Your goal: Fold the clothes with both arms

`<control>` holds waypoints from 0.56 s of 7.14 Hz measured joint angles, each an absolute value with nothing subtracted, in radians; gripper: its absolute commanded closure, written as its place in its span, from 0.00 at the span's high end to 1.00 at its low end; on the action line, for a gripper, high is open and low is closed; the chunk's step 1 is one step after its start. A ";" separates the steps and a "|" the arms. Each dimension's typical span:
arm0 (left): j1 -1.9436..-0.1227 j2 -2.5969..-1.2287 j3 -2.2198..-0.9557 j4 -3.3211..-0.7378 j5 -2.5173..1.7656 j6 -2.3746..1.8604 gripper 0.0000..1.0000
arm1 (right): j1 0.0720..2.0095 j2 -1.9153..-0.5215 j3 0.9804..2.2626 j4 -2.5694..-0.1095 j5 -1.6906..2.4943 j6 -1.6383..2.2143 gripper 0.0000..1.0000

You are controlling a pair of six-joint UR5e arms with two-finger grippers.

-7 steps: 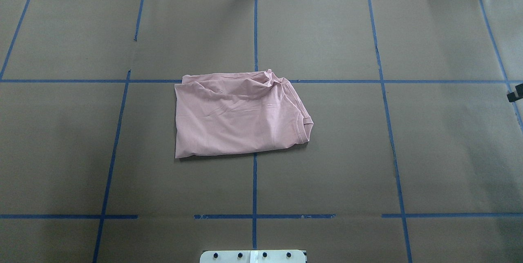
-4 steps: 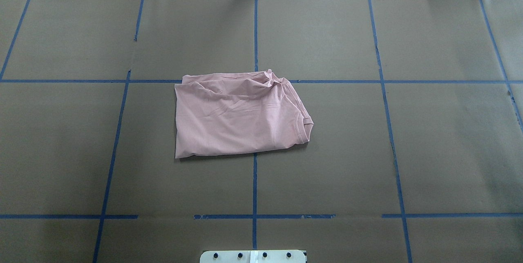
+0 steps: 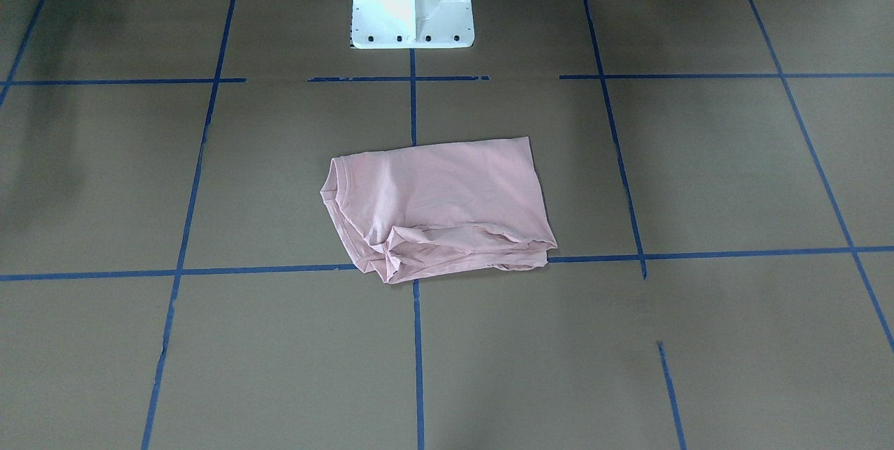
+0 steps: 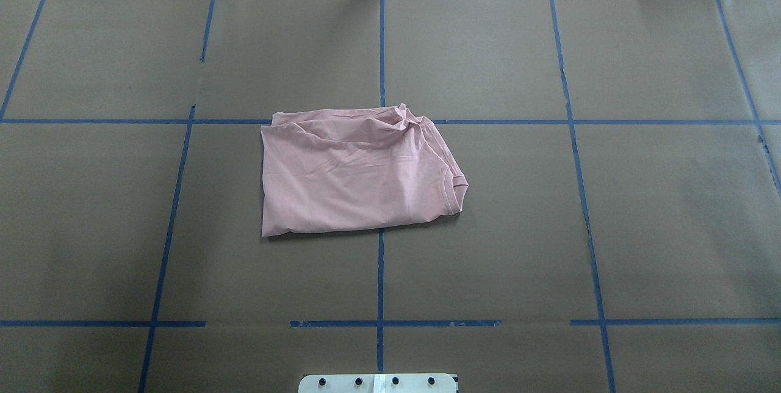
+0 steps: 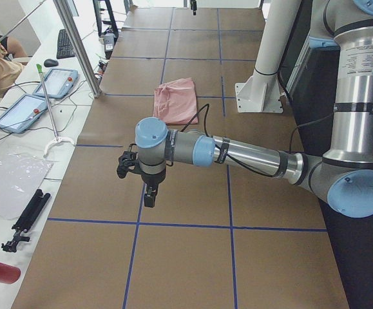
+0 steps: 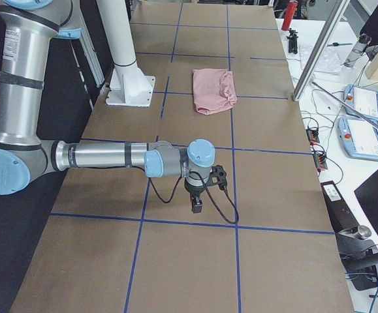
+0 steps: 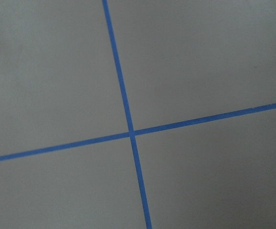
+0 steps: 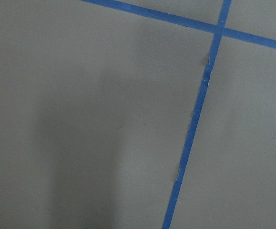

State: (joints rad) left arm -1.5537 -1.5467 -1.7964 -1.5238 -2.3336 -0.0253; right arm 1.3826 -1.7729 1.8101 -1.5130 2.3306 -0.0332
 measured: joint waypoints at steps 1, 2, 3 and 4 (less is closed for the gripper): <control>-1.552 -1.536 -1.801 -1.537 -2.386 -0.035 1.00 | 1.381 -1.770 1.815 -1.511 2.340 -0.033 1.00; -1.552 -1.530 -1.808 -1.544 -2.420 -0.039 1.00 | 1.381 -1.769 1.817 -1.506 2.355 -0.032 1.00; -1.551 -1.527 -1.808 -1.562 -2.432 -0.038 1.00 | 1.381 -1.768 1.817 -1.504 2.362 -0.033 1.00; -1.551 -1.528 -1.803 -1.594 -2.435 -0.037 1.00 | 1.380 -1.769 1.816 -1.503 2.362 -0.034 1.00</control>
State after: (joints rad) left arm -1.5509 -1.5285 -1.8031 -1.5940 -2.4351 -0.0373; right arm 1.3805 -1.7688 1.8158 -1.5030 2.3622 -0.0345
